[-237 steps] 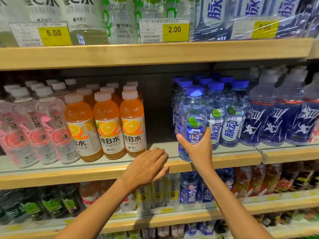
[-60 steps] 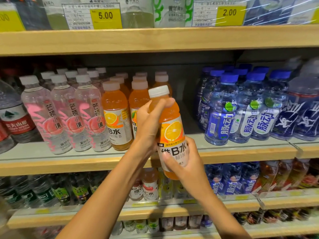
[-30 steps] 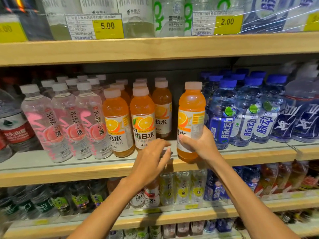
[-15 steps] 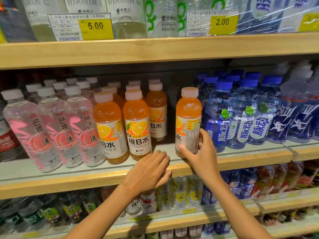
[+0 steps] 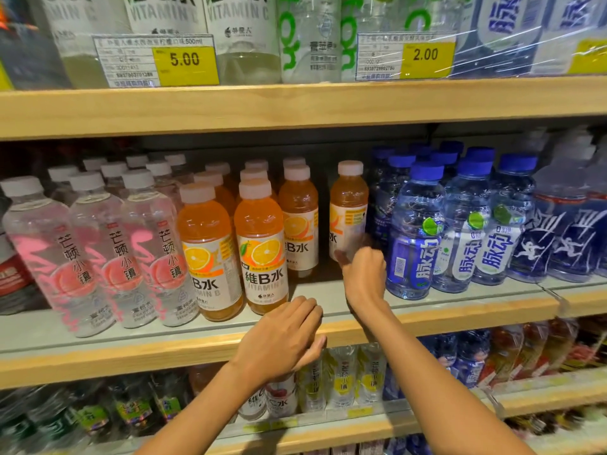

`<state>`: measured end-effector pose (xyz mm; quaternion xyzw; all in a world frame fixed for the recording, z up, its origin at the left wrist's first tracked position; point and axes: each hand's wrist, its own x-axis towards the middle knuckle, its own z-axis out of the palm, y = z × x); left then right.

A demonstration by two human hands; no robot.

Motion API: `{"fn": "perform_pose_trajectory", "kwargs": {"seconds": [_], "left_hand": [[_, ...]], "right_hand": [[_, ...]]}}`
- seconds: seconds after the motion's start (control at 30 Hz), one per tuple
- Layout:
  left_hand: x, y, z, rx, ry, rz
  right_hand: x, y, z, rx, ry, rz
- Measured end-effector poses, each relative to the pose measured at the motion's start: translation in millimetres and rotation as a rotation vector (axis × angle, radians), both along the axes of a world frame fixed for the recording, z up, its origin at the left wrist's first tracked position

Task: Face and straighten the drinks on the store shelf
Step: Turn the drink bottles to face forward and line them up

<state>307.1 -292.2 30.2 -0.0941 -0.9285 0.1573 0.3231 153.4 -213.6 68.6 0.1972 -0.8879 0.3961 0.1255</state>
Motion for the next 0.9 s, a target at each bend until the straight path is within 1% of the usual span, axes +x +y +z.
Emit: {"fn": "perform_pose_trajectory", "kwargs": {"seconds": [0.17, 0.27, 0.33, 0.37, 0.4, 0.5, 0.6, 0.73, 0.9], "left_hand": [[0.7, -2.5, -3.4, -0.02, 0.038, -0.02], [4.1, -7.1, -8.8, -0.056, 0.066, -0.059], [9.1, -13.0, -13.7, -0.079, 0.096, -0.081], [11.6, -15.8, -15.9, -0.093, 0.112, -0.087], [13.4, -18.2, -17.5, -0.108, 0.127, -0.089], [15.0, -20.2, -19.5, -0.145, 0.146, -0.087], [14.2, -18.8, -20.0, -0.157, 0.145, -0.091], [15.1, -19.4, -20.4, -0.173, 0.153, -0.087], [16.2, -19.1, -20.7, -0.171, 0.149, -0.084]], "right_hand": [[-7.3, -7.4, -2.1, 0.028, -0.075, -0.039], [-4.6, -1.0, -3.9, 0.038, 0.07, -0.042], [-0.1, 4.9, -6.7, -0.041, 0.157, -0.023], [2.9, 6.0, -8.2, -0.099, 0.166, 0.028], [6.3, 5.5, -9.1, -0.159, 0.146, 0.103], [14.2, -6.7, -3.7, -0.305, -0.022, 0.366], [18.3, -23.3, 3.0, -0.381, -0.099, 0.513], [16.6, -39.3, 4.4, -0.515, -0.124, 0.571], [13.1, -46.9, 1.4, -0.388, -0.295, 0.539]]}}
